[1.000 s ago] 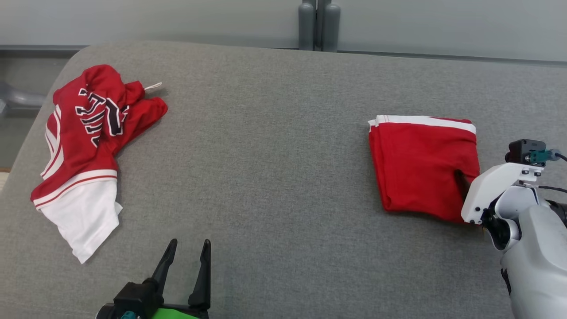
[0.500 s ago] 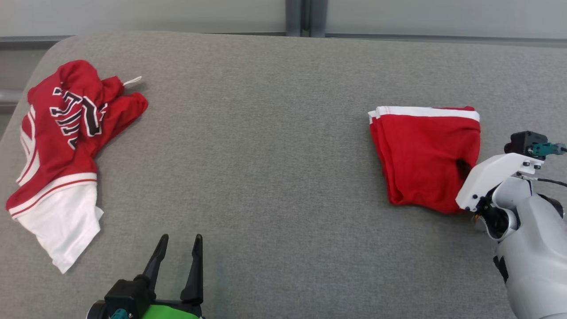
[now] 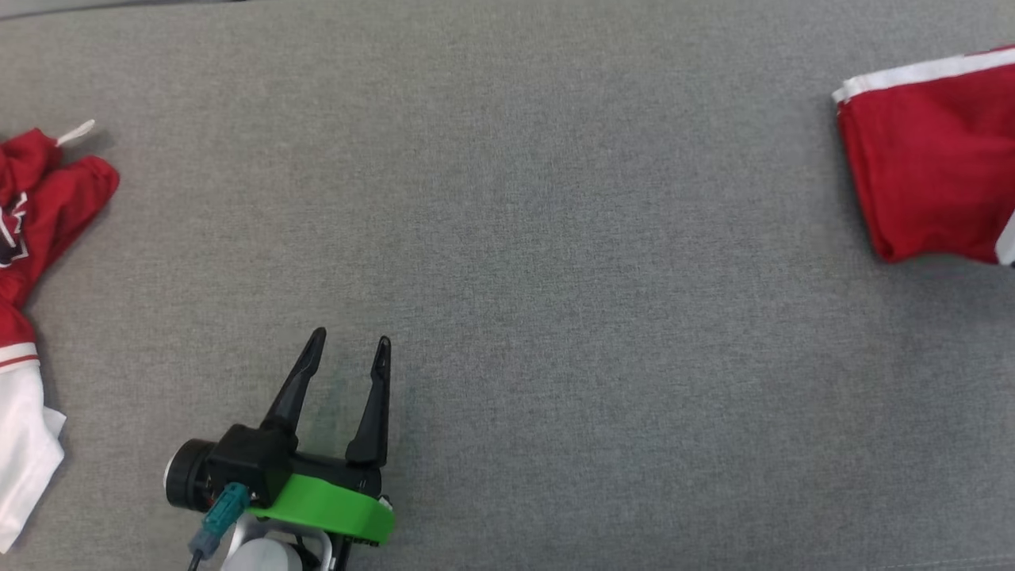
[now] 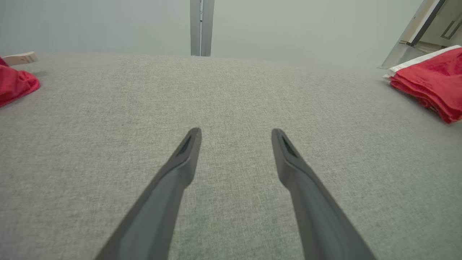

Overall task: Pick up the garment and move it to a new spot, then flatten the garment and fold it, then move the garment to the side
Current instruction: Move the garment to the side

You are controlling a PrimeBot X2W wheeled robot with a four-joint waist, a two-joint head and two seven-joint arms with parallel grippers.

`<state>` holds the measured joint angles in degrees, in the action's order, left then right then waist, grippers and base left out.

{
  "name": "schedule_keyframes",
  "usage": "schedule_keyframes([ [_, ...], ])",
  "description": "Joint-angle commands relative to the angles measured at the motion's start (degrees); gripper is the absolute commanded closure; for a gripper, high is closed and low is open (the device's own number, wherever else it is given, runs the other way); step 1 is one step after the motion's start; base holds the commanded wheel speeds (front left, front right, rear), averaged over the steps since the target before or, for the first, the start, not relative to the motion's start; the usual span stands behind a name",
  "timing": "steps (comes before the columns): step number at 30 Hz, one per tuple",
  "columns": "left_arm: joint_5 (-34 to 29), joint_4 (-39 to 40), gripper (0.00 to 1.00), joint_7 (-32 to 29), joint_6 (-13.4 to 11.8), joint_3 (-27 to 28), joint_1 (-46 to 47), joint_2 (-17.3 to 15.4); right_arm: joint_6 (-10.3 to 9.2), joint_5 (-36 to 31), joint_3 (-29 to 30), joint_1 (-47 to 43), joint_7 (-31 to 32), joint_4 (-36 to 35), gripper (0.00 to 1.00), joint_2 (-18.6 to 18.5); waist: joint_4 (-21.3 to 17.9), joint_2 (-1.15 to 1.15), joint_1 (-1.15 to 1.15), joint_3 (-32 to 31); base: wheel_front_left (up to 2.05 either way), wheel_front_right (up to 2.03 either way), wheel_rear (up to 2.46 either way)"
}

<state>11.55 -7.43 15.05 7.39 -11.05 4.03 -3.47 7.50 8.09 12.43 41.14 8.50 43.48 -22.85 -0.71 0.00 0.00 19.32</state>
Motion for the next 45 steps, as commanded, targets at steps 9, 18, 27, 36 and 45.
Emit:
schedule_keyframes([
  [9,1.39,-0.10,0.00,0.17,0.13,-0.04,1.84,-0.47,-0.02,-10.66,7.43,7.42,5.14,1.95,0.87,-4.96,3.60,0.00,0.00,8.12,0.00,0.00,0.00],
  [18,1.84,-0.78,0.00,0.17,0.14,1.44,-1.02,0.18,-0.03,-18.18,11.06,2.24,1.86,-2.76,0.00,-5.06,4.03,0.00,0.00,1.91,0.00,0.00,0.00],
  [27,3.67,-1.76,0.00,0.17,-0.43,4.20,-7.11,0.48,-0.03,-11.38,2.76,-14.96,-12.52,-16.95,0.00,1.05,4.32,0.00,0.00,-11.02,0.00,0.00,0.00],
  [36,3.47,-2.04,0.00,0.17,-1.74,6.57,-13.51,0.47,-0.05,-11.05,1.85,-32.79,-22.57,-26.89,0.00,14.15,4.37,0.00,0.00,-19.35,0.00,0.00,0.00],
  [45,1.85,-3.11,0.00,0.17,-1.29,8.22,-12.41,0.49,-0.05,-8.05,-4.59,-44.16,-23.70,-32.34,0.00,19.35,5.03,0.00,0.00,-21.50,0.00,0.00,0.00],
])
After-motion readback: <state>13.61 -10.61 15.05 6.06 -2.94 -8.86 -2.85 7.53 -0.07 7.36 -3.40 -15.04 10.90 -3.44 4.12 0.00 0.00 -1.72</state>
